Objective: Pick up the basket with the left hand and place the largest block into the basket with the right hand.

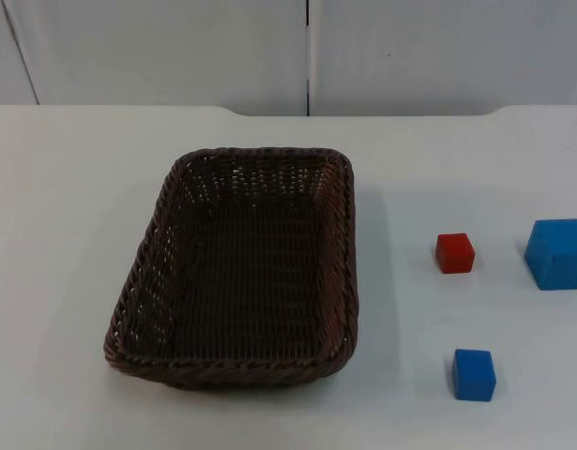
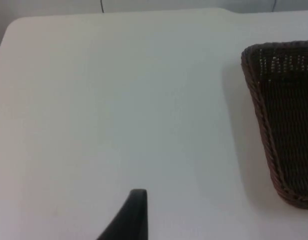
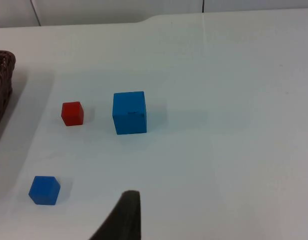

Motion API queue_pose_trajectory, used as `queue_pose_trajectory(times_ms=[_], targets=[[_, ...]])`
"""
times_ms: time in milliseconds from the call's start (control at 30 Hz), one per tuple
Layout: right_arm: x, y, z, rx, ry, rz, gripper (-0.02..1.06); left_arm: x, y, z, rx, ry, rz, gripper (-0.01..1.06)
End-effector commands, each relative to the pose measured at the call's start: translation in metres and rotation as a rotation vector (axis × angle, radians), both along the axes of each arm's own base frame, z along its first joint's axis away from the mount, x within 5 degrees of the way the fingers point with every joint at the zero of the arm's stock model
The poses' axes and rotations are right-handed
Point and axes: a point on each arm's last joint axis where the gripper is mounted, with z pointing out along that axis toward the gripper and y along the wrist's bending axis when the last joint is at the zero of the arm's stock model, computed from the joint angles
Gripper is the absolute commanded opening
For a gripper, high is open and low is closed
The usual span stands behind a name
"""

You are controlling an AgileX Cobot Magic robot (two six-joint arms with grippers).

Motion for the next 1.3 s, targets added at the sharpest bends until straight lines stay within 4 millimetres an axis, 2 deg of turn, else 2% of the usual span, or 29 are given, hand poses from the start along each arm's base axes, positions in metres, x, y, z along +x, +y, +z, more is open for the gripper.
queue_pose_trajectory(times_ms=[0, 267, 800, 1033, 1267], targets=[[0.0, 0.0, 0.0, -0.008, -0.007, -0.005, 1.05, 0.004, -0.001, 0.007, -0.013, -0.026, -0.002, 1.05], [0.0, 0.0, 0.0, -0.008, -0.007, -0.005, 1.05, 0.021, -0.001, 0.024, -0.003, -0.038, -0.01, 1.05], [0.0, 0.0, 0.0, -0.008, -0.007, -0.005, 1.05, 0.086, -0.013, 0.048, -0.079, 0.044, -0.137, 1.05], [0.0, 0.0, 0.0, -0.008, -0.007, -0.005, 1.05, 0.116, -0.02, 0.046, -0.108, 0.101, -0.222, 1.05], [0.0, 0.0, 0.0, -0.008, -0.007, -0.005, 1.05, 0.142, -0.024, 0.031, -0.124, 0.179, -0.277, 1.05]])
